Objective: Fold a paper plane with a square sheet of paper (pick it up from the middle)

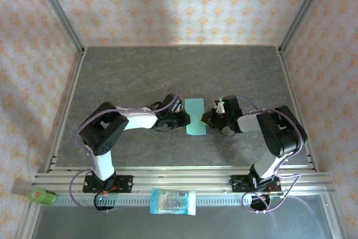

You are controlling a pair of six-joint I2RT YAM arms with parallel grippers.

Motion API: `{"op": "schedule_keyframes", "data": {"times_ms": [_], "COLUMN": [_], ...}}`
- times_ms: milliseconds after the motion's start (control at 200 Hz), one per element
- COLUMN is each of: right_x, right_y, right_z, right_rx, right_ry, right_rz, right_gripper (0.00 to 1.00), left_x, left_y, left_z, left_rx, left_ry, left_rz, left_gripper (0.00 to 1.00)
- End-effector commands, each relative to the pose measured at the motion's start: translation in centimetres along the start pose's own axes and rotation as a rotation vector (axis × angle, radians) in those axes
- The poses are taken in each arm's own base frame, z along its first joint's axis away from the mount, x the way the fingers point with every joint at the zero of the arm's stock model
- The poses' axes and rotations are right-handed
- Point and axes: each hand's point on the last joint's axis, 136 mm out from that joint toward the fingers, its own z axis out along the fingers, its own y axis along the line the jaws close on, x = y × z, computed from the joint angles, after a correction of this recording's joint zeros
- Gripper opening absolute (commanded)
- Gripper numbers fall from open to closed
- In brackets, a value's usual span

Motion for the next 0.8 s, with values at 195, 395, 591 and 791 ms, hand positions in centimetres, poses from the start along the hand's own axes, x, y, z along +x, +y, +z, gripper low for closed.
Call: {"op": "schedule_keyframes", "data": {"times_ms": [195,395,591,791], "right_x": [0.6,-0.6,0.3,3.5], "right_y": [-0.3,3.1,5.5,7.2], "right_z": [-1.3,-3.4,-4.2,-2.8], "right_rx": [0.03,-0.021,0.05,0.131], "right_ry": [-0.005,-0.104,-0.243,-0.326], "right_rz": [-0.001,-0.123,-0.388,-0.694], "right_gripper": [0.14,0.28,0.35,0.36], "left_x": [-0.8,-0.8,-0.6,-0.8], "left_y": [-1.3,-0.9,-0.5,-0.2], "left_z": [-1.8,-3.9,-5.2,-5.8], "left_rx": [0.044,0.067,0.073,0.075], "left_ry": [-0.06,-0.081,-0.077,-0.084], "left_rz": [0.008,-0.012,-0.02,-0.035], "left_gripper": [0.03,0.01,0.01,0.01]}}
